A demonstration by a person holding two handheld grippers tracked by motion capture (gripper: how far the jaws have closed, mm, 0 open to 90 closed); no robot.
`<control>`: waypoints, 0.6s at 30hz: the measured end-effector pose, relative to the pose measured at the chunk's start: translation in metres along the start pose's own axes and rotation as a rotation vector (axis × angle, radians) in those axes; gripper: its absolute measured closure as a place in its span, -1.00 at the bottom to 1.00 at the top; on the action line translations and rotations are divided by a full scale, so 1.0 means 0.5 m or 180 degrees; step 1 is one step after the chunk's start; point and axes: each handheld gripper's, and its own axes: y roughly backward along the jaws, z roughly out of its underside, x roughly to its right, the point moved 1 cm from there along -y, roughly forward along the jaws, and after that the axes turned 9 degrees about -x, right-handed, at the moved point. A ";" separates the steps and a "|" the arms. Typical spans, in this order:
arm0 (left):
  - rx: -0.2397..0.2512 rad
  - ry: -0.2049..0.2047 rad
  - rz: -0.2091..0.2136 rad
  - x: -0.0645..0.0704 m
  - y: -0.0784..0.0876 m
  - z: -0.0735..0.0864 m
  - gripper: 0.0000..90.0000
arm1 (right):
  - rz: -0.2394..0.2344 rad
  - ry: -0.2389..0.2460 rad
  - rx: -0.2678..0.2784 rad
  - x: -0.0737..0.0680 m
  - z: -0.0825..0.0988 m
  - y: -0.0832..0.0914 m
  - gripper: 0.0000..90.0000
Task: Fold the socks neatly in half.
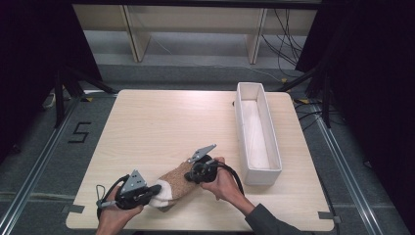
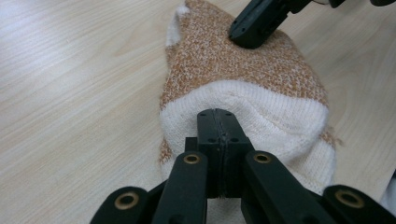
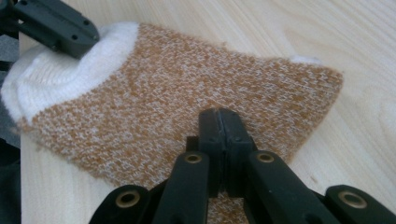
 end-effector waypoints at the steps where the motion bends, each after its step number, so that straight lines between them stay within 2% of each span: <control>1: -0.0006 -0.0009 0.0000 -0.001 0.000 -0.001 0.97 | 0.0009 -0.0018 -0.0001 -0.002 0.002 0.001 0.98; 5: -0.0019 -0.0036 0.0007 -0.007 -0.003 -0.004 0.97 | -0.0004 0.0006 0.0022 -0.007 0.010 0.004 0.97; 10: 0.0008 -0.0018 0.0025 -0.013 -0.006 -0.006 0.97 | -0.0019 -0.0049 0.0015 -0.014 0.019 0.009 0.97; 14: 0.0019 -0.0012 0.0038 -0.015 -0.009 -0.008 0.97 | -0.0035 -0.0006 0.0036 -0.019 0.026 0.011 0.97; 15: 0.0044 -0.0007 0.0046 -0.016 -0.010 -0.009 0.97 | -0.0051 -0.0053 0.0029 -0.021 0.029 0.012 0.97; 16: 0.0092 0.0047 0.0057 -0.014 -0.013 -0.010 0.97 | -0.0053 -0.0001 0.0048 -0.023 0.032 0.012 0.97; 17: 0.0088 0.0049 0.0067 -0.014 -0.013 -0.011 0.97 | -0.0038 0.0001 0.0057 -0.025 0.035 0.013 0.97; 18: 0.0006 -0.0046 0.0055 -0.019 -0.010 -0.011 0.97 | -0.0059 -0.0006 0.0059 -0.027 0.037 0.014 0.97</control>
